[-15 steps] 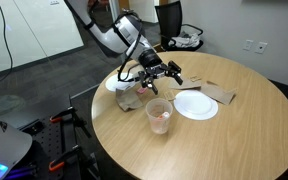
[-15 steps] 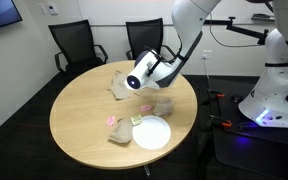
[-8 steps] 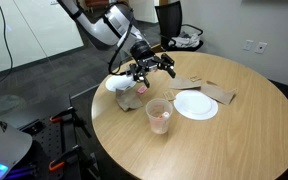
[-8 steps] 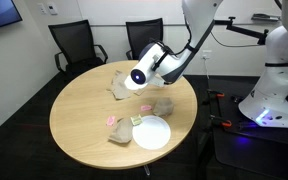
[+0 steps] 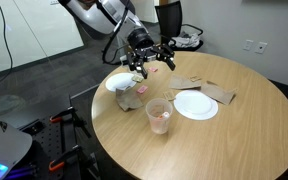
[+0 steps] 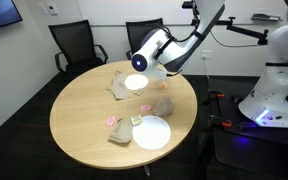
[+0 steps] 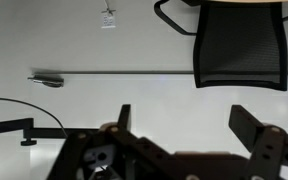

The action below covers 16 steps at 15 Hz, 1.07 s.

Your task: Put the marker in the cup

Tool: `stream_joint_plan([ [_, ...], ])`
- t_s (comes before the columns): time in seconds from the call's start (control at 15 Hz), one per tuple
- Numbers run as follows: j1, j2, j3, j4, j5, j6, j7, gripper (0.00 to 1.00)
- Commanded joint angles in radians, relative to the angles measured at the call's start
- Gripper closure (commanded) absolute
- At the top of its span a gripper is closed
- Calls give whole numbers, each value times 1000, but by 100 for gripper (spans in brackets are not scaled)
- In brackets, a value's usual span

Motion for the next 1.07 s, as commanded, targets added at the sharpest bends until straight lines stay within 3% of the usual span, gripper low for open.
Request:
stream_joint_plan([
  [0.0, -32, -65, 29, -32, 13, -6, -46, 0],
  [0.6, -42, -119, 38, -37, -5, 9, -65, 0],
  [0.67, -37, -67, 37, -1, -2, -5, -37, 0],
  [1.0, -36, -60, 37, -1, -2, -5, -36, 0],
])
